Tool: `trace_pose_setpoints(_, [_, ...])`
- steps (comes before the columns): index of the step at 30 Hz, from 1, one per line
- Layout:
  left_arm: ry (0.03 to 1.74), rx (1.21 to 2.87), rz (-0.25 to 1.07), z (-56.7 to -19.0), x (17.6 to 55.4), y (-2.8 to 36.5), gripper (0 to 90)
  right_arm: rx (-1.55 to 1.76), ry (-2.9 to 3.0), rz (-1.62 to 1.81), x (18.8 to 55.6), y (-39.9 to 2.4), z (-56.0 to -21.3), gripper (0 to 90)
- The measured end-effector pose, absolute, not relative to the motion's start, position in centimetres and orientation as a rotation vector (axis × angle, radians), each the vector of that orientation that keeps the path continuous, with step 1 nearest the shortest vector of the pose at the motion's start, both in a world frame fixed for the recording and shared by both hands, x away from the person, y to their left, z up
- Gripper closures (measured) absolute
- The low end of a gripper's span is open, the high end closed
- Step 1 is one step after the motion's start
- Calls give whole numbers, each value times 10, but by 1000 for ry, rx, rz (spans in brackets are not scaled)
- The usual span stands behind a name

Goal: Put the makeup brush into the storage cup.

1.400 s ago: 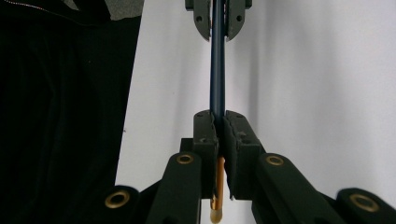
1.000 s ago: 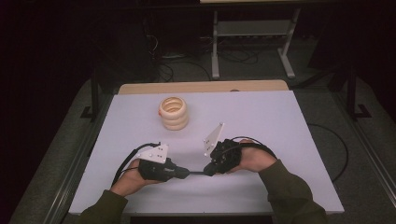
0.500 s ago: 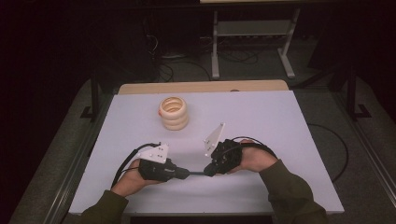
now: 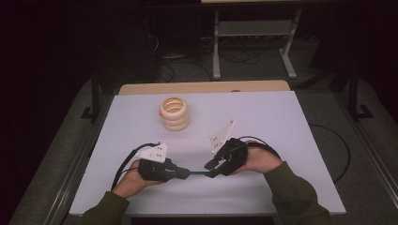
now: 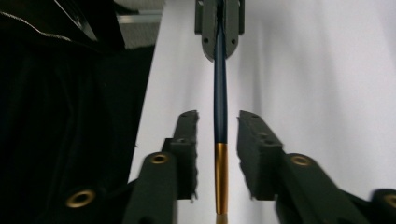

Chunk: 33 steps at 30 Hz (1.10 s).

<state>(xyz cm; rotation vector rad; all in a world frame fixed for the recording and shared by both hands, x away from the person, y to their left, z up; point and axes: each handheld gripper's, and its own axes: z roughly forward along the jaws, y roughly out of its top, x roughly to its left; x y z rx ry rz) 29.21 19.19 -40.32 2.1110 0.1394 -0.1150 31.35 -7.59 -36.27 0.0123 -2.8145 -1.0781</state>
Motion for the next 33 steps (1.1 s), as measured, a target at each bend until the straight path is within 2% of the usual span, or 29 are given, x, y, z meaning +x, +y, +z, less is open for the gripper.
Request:
trace_pose_setpoints(11, [131, 2089, -101, -401, 294, 196, 850, -40, -2729, -1338, 312, -97, -369, 580])
trace_pose_setpoints(21, [127, 2084, -103, -401, 293, 196, 850, -115, -2663, -1469, 305, -114, -378, 615])
trace_pose_setpoints(33, [120, 2086, -101, -402, 293, 196, 850, -85, -2669, -1440, 306, -103, -390, 689])
